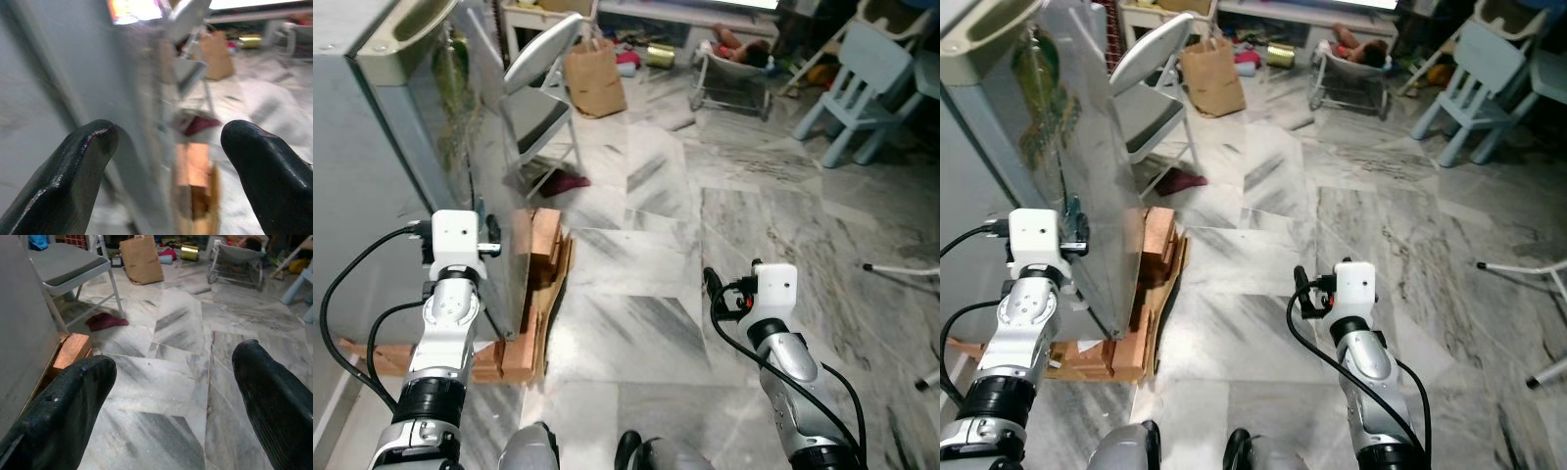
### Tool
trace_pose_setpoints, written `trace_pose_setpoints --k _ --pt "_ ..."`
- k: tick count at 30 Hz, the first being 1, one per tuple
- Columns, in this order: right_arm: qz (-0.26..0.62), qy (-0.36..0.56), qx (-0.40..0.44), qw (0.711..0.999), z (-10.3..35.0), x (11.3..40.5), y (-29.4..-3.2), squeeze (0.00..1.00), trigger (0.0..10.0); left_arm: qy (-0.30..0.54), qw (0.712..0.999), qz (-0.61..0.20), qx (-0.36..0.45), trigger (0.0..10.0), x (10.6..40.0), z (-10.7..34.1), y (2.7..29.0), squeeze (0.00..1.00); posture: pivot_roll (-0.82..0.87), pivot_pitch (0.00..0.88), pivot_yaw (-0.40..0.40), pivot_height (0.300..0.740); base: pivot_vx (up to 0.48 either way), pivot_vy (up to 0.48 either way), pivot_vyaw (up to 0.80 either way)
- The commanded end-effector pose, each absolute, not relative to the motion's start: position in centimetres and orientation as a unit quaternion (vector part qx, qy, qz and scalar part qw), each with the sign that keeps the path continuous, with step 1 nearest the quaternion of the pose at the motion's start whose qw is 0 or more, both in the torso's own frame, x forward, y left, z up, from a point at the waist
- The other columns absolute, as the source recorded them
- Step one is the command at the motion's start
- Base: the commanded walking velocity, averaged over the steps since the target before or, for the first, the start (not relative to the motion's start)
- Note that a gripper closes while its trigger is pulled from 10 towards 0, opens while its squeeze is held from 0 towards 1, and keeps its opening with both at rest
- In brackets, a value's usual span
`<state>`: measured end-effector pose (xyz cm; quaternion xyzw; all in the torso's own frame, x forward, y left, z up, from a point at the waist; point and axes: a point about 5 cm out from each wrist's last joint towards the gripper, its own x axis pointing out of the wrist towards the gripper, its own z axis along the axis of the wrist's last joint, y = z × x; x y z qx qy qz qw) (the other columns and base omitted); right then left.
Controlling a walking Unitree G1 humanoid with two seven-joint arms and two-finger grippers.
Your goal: Restocking fridge
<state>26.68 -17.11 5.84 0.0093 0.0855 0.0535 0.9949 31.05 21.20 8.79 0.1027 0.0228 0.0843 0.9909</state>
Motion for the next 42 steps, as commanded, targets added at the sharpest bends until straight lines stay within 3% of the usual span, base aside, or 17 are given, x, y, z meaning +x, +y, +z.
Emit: trace_pose_setpoints --k 1,7,25,42 --pt "0.052 0.089 0.007 0.995 5.9 26.5 -17.4 0.0 10.0 0.034 0.993 0.056 0.1 10.0 30.4 7.9 20.1 0.0 0.07 0.113 -0.11 0.74 0.0 0.0 0.0" --pt "0.059 0.096 0.01 0.994 5.8 26.5 -17.0 0.0 10.0 0.052 0.99 0.075 0.109 10.0 29.6 6.8 20.9 0.0 0.08 0.115 -0.116 0.74 0.0 0.0 0.0" --pt "0.053 0.095 0.008 0.994 6.0 26.6 -17.0 0.0 10.0 0.041 0.983 0.127 0.128 10.0 33.3 9.1 22.1 0.0 0.06 0.112 -0.109 0.74 0.0 0.0 0.0" --pt "0.057 0.101 0.006 0.993 5.7 26.5 -17.0 0.0 10.0 0.079 0.973 0.163 0.143 10.0 32.2 7.4 23.8 0.0 0.07 0.116 -0.112 0.74 0.0 0.0 0.0"
